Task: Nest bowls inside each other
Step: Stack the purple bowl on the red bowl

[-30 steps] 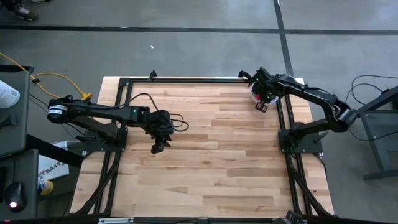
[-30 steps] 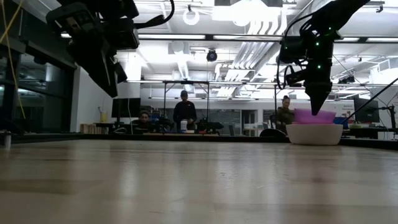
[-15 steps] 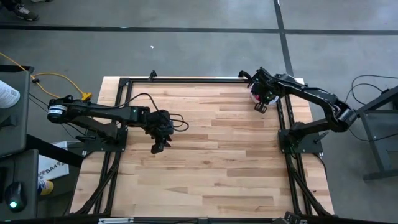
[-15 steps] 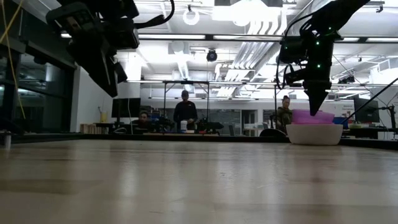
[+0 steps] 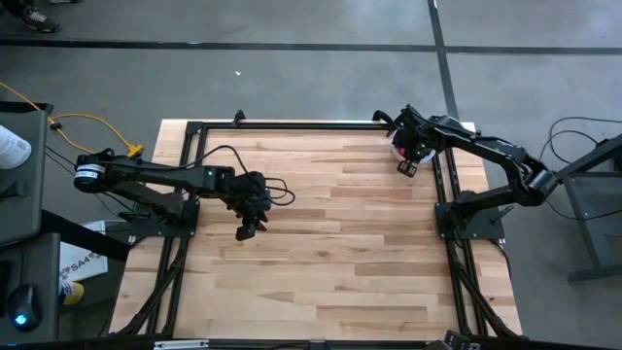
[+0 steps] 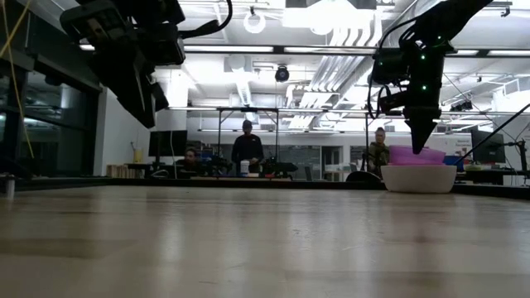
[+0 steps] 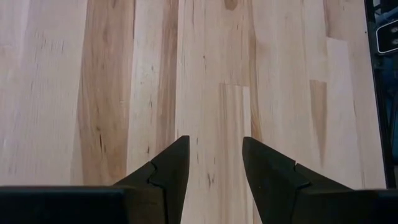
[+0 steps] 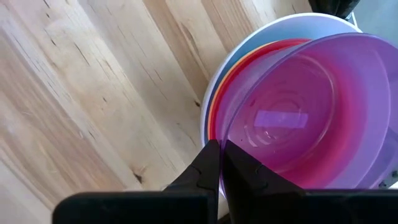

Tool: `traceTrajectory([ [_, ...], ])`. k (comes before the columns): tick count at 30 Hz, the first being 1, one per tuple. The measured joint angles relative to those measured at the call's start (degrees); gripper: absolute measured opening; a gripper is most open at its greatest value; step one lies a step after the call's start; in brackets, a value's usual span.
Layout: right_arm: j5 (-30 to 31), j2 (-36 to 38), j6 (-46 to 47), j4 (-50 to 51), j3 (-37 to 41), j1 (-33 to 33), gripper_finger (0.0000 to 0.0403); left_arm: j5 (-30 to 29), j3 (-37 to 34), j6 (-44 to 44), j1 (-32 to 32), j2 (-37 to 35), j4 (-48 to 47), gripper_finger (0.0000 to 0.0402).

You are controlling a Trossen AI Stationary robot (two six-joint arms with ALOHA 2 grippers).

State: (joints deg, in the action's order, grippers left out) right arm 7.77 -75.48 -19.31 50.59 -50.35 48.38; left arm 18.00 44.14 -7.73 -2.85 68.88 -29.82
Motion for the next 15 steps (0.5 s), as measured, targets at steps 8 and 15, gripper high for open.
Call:
traceTrajectory([
  [8,-0.06,0.00,0.58,0.00,0.00,0.02,0.0005,1.18,0.00,-0.08,0.00,0.00,0.00,0.0150],
  [15,-0.39,0.00,1.81,0.07,0.00,0.02,0.0041,2.58,0.02,-0.28,0.02,0.00,0.00,0.0150],
])
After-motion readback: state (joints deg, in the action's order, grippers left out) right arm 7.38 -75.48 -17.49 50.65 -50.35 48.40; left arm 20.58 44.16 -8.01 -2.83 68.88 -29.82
